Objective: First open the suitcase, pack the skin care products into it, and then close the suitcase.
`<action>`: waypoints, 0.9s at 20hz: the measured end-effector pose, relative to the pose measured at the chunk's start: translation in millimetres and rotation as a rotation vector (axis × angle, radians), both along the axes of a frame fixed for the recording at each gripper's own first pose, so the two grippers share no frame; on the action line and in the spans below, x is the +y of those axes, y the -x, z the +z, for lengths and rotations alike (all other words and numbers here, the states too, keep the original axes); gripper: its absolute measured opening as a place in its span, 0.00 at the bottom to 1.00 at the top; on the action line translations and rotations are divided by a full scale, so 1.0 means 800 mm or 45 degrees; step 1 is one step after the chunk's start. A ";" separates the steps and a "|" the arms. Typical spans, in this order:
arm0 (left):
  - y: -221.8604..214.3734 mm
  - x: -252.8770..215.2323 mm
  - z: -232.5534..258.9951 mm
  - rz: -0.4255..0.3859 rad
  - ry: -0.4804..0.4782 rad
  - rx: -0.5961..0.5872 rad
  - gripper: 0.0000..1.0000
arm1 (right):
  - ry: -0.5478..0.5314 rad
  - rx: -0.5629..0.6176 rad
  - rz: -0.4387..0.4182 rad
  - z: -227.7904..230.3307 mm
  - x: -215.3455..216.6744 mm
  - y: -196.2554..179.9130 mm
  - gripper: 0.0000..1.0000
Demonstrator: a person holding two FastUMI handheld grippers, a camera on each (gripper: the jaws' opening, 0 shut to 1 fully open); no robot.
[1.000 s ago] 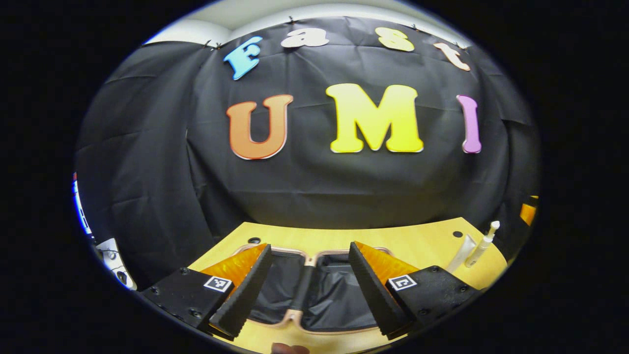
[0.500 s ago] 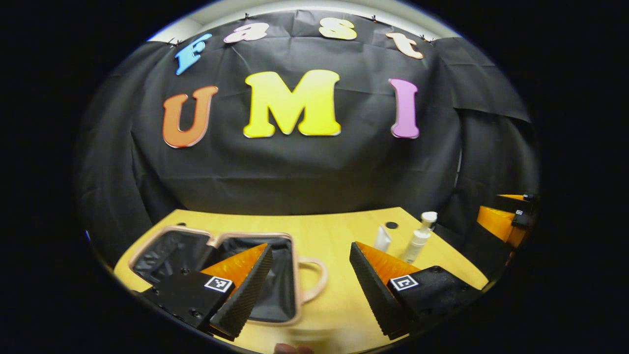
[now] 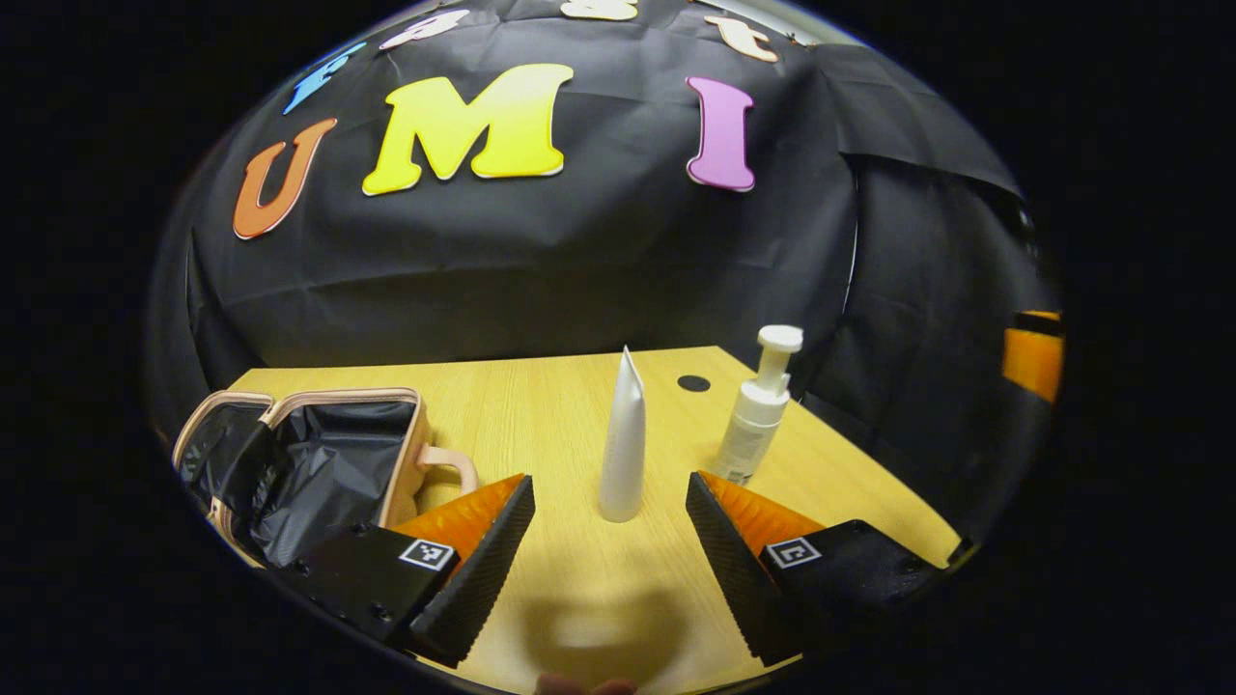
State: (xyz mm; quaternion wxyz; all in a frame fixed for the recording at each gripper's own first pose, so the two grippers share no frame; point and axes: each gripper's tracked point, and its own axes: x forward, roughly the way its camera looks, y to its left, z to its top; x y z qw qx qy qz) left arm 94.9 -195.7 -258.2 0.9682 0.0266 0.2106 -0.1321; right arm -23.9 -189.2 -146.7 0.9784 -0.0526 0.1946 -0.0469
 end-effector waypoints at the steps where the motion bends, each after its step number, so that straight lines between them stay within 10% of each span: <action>1: -0.010 -0.003 -0.015 -0.002 -0.012 0.018 1.00 | -0.004 0.016 -0.006 -0.003 -0.004 0.005 0.80; 10: -0.073 -0.031 -0.086 -0.036 -0.049 0.104 0.99 | -0.033 0.066 -0.043 -0.022 -0.022 -0.004 0.79; 18: -0.094 -0.035 -0.113 -0.022 -0.043 0.226 0.75 | -0.046 0.080 -0.052 -0.029 -0.028 -0.019 0.79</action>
